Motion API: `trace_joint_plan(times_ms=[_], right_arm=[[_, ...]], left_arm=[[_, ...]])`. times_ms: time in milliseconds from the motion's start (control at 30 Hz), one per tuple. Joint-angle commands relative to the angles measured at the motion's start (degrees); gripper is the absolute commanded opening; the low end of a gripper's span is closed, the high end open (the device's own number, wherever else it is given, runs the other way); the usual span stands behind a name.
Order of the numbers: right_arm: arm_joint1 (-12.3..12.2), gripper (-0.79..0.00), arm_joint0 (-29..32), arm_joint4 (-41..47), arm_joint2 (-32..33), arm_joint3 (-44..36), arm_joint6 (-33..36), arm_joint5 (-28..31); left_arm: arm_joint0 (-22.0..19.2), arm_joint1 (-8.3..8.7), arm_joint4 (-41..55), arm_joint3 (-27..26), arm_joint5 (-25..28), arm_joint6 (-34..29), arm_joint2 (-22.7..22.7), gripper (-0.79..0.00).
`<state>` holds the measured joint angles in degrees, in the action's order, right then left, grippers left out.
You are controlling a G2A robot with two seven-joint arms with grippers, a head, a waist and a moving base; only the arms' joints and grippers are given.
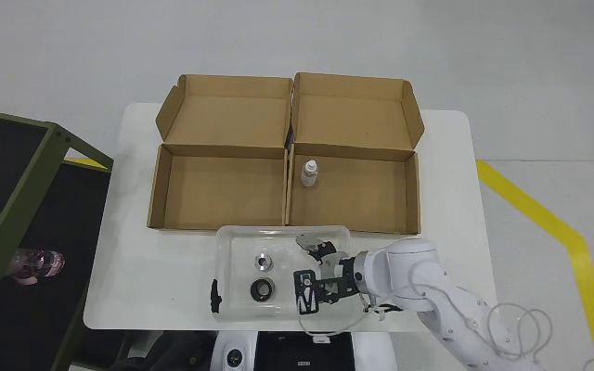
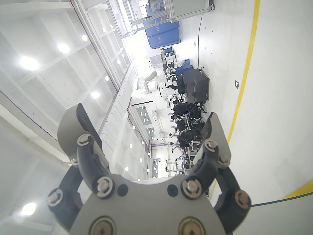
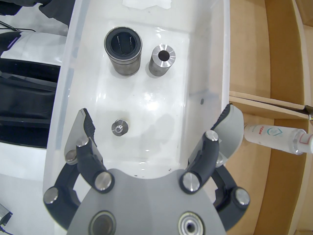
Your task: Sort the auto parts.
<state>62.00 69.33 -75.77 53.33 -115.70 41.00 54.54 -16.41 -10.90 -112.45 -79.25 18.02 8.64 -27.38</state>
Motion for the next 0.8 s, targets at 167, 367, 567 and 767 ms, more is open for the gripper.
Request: trace_joint_plan(times_ms=[167,367,567,767], right_arm=[[-0.09,0.0,-0.33,-3.05,-2.16,0.69,1.34,0.1],[-0.07,0.0,-0.77,-4.73,-3.94,1.41,2.45,-0.01],[0.02,0.0,-1.21,-5.51,-5.55,2.2,3.92,-0.5],[0.06,-0.08,-1.64,-6.33,-6.91,2.63,6.33,-0.85]], left_arm=[[0.0,0.0,0.0,0.0,0.0,0.0,0.0,0.0],[0.0,0.0,0.0,0.0,0.0,0.0,0.0,0.0],[0.0,0.0,0.0,0.0,0.0,0.0,0.0,0.0],[0.0,0.0,0.0,0.0,0.0,0.0,0.0,0.0]])
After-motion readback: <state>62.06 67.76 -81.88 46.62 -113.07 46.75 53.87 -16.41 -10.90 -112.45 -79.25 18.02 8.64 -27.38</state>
